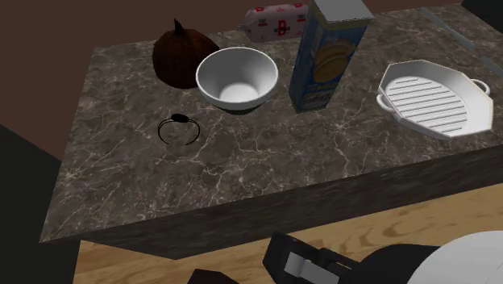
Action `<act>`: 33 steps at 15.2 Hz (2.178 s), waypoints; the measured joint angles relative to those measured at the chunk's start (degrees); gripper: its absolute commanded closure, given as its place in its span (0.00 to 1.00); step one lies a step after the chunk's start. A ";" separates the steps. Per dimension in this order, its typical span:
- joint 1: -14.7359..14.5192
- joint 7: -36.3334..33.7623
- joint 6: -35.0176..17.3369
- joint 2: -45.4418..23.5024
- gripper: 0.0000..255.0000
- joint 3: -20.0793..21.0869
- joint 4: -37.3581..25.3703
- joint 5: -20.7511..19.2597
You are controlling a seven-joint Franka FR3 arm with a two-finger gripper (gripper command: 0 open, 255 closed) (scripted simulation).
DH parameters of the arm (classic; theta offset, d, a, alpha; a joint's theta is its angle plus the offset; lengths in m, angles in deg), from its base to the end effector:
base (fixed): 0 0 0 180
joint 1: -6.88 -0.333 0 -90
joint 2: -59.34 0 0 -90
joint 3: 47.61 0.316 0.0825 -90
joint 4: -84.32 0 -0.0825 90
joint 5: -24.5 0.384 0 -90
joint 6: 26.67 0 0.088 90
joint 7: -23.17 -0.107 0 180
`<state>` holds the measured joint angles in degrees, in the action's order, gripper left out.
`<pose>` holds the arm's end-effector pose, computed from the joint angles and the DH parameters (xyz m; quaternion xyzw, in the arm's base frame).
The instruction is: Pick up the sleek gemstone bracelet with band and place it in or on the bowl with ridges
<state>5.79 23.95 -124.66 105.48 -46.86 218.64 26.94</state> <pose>0.3151 0.0155 0.6157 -0.9960 -0.0200 -0.0853 0.0172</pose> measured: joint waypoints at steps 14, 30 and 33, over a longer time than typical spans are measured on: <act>-4.50 -11.16 -12.57 -11.17 0.00 12.65 -0.65 6.04; -6.20 -30.43 -26.17 -38.02 0.00 30.37 -15.92 -0.71; -6.90 -34.87 -27.51 -44.21 0.00 32.71 -20.16 -5.07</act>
<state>-1.11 -10.92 -152.18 61.27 -14.14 198.48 21.87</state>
